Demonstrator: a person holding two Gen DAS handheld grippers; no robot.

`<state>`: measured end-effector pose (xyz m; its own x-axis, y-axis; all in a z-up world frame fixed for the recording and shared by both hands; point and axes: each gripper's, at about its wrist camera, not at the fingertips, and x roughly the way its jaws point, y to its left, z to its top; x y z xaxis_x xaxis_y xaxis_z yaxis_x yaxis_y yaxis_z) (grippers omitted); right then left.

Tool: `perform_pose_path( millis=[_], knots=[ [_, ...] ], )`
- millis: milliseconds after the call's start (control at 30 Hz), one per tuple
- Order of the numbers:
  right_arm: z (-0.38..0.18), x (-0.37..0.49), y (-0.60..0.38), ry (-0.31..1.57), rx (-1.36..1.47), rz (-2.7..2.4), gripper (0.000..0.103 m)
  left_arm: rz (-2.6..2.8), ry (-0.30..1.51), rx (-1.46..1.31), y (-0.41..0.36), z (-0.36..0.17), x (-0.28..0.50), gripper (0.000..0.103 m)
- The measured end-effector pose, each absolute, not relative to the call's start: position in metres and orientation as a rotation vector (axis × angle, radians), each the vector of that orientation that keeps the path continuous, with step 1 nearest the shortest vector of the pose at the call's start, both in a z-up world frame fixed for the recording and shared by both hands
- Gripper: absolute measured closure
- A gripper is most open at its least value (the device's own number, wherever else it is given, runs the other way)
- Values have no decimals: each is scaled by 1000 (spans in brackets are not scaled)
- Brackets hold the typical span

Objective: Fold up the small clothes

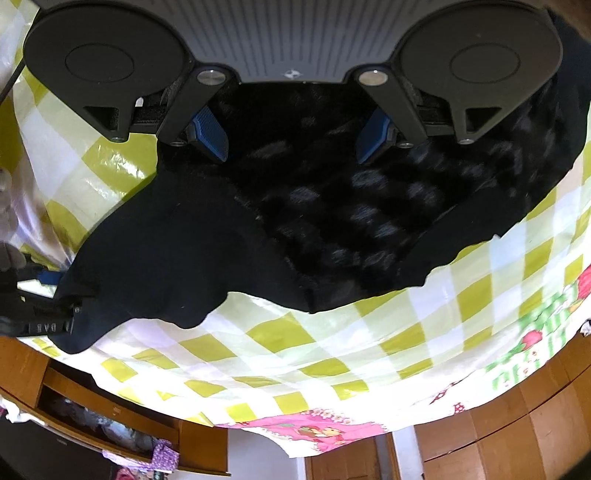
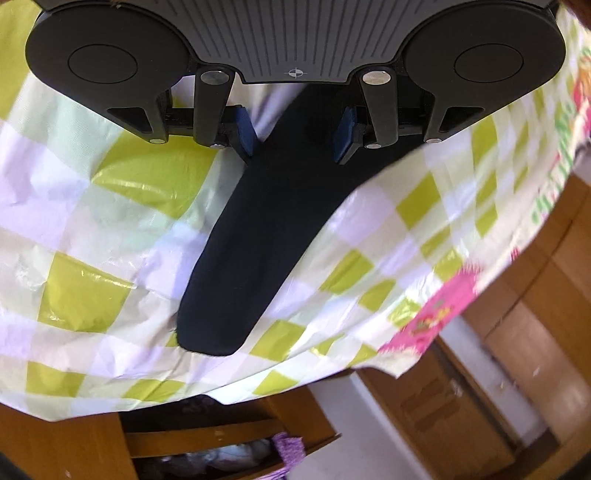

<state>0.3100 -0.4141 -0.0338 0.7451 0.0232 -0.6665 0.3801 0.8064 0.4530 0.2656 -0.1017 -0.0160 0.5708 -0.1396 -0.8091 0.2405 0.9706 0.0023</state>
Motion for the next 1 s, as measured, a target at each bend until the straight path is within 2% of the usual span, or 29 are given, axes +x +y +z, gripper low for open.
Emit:
perform_pose_path(
  millis=[100,200,267,367,400,433,533,633,1000],
  knots=[
    [-40,318,-428,691,680,-219,71,-226,934,132,-108,-16,270,14],
    [-47,320,-446,665,795,-245,91,-222,923,147,-113,-16,274,14],
    [-54,322,-455,663,847,-233,97,-221,921,162,-118,-17,278,14],
    [-56,324,-459,648,874,-205,97,-219,915,184,-125,-19,282,14],
    [-56,327,-461,644,889,-187,96,-222,910,188,-128,-19,283,14],
    [-57,332,-463,651,911,-167,89,-223,906,192,-130,-20,284,14],
    [-60,345,-465,658,954,-156,89,-227,905,194,-136,-22,287,14],
    [-53,356,-463,661,907,-184,95,-233,896,204,-144,-25,291,14],
    [-8,382,-485,561,696,-302,97,-299,842,175,-179,-24,322,14]
  ],
)
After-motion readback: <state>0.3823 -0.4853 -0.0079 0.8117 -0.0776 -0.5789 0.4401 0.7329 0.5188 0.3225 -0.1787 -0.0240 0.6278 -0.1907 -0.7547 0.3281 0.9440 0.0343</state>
